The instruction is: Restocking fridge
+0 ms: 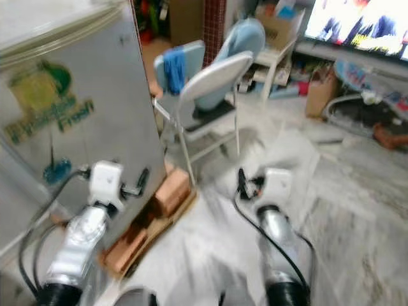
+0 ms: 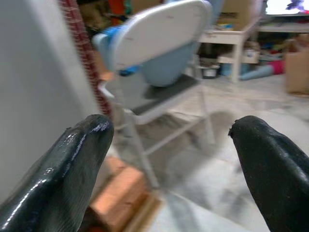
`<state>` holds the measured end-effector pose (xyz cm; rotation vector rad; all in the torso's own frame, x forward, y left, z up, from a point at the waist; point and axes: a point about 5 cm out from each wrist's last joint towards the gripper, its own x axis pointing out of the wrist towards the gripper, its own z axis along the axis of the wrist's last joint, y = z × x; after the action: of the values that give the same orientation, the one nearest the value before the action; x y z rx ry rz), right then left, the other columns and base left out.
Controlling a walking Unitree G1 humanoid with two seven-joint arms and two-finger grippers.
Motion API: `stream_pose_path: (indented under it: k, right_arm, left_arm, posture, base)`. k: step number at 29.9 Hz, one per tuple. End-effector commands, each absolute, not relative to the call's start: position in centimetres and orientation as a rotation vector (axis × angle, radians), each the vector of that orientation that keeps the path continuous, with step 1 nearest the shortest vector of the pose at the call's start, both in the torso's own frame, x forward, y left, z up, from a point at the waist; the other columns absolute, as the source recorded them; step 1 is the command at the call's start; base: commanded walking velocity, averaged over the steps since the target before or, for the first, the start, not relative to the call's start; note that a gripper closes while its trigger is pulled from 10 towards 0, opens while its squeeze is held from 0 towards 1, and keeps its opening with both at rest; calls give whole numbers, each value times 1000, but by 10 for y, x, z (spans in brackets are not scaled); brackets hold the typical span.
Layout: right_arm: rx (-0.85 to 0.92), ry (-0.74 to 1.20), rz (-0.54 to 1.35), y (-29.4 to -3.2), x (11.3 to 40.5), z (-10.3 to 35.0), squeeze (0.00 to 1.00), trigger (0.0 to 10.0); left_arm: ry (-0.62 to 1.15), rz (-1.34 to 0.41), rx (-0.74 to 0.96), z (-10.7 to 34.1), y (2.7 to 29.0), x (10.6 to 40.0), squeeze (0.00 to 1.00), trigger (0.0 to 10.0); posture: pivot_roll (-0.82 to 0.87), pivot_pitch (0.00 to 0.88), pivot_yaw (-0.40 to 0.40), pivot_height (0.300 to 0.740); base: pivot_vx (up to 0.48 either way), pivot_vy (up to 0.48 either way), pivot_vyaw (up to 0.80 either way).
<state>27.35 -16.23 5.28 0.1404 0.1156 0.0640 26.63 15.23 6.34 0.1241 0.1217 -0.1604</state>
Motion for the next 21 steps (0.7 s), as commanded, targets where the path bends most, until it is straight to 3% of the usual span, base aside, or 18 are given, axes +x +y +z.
stream_pose_path:
  k: [1, 21]
  right_arm:
    - [127, 104, 38, -172, 276, 56, 0, 10000]
    - [118, 113, 32, -170, 278, 53, 0, 10000]
  left_arm:
    - [120, -201, 112, 65, 142, 268, 0, 10000]
    - [138, -216, 131, 62, 149, 255, 0, 10000]
  posture:
    - [-41, 0, 46, 740]
    - [-14, 7, 22, 740]
  base:
    - [0, 450, 0]
    - [0, 432, 0]
